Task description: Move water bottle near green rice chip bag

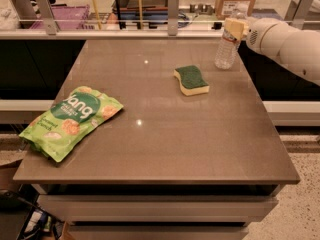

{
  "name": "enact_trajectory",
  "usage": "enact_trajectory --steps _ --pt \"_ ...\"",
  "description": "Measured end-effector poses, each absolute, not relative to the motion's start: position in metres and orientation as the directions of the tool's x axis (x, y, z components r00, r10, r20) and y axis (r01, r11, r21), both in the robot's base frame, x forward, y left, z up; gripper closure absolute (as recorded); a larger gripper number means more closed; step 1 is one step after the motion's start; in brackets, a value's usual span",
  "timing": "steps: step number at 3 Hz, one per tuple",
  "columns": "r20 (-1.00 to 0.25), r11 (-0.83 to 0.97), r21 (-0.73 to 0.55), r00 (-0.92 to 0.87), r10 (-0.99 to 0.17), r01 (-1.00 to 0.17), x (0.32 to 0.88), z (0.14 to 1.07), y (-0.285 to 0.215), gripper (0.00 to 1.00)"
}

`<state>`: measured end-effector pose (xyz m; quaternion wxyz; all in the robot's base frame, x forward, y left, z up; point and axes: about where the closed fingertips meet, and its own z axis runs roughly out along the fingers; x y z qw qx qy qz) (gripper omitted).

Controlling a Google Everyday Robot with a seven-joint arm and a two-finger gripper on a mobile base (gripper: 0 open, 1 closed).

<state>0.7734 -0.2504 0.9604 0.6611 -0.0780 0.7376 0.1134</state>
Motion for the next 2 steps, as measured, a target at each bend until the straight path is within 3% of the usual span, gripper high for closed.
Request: enact_trajectory --steps 1,2 --pt "-0.993 0.961 0.065 -0.114 0.035 -0.267 0.7739 0.9601 -0.2486 0.88" --pt "-0.993 0.961 0.065 -0.115 0.035 -0.270 0.7744 0.9598 -0.2468 1.00"
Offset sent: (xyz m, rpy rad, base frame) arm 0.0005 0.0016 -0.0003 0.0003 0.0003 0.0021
